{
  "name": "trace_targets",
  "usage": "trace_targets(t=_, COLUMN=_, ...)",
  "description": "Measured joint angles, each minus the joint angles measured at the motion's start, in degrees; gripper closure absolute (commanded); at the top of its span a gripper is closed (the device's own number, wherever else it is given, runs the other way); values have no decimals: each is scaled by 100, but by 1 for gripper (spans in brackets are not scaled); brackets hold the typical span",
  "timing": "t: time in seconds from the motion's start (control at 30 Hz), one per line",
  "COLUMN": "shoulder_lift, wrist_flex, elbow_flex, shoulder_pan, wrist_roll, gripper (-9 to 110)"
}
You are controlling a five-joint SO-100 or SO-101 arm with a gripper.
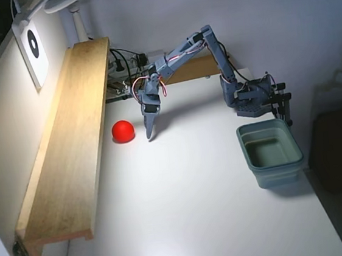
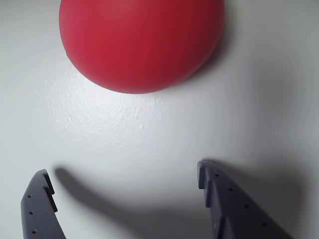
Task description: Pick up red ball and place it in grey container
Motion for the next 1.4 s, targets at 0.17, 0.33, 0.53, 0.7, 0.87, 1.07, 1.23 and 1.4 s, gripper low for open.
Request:
trace_targets(t=0.17, shoulder_lift=0, wrist_flex=-229, elbow_flex=0, shoulder_pan=0, wrist_roll=0, gripper=63)
trace_targets(t=0.33, shoulder_lift=0, wrist_flex=-571, elbow_flex=0, shoulder_pan=0, wrist_roll=0, gripper=63)
trace_targets(t=0.53, shoulder_lift=0, wrist_flex=-1125, elbow_flex=0, shoulder_pan=0, wrist_roll=0, gripper=63)
trace_targets(t=0.7, shoulder_lift=0, wrist_flex=-1222, elbow_flex=0, shoulder_pan=0, wrist_roll=0, gripper=63)
trace_targets(t=0.87, shoulder_lift=0, wrist_flex=-1239, elbow_flex=0, shoulder_pan=0, wrist_roll=0, gripper=63)
trace_targets(t=1.07, shoulder_lift=0, wrist_flex=-1345, elbow_flex=0, shoulder_pan=0, wrist_roll=0, gripper=63)
trace_targets(t=1.23, shoulder_lift=0, wrist_flex=-1345, elbow_flex=0, shoulder_pan=0, wrist_roll=0, gripper=63)
trace_targets(t=1.4, shoulder_lift=0, wrist_flex=-1345, elbow_flex=0, shoulder_pan=70, wrist_roll=-9, gripper=63)
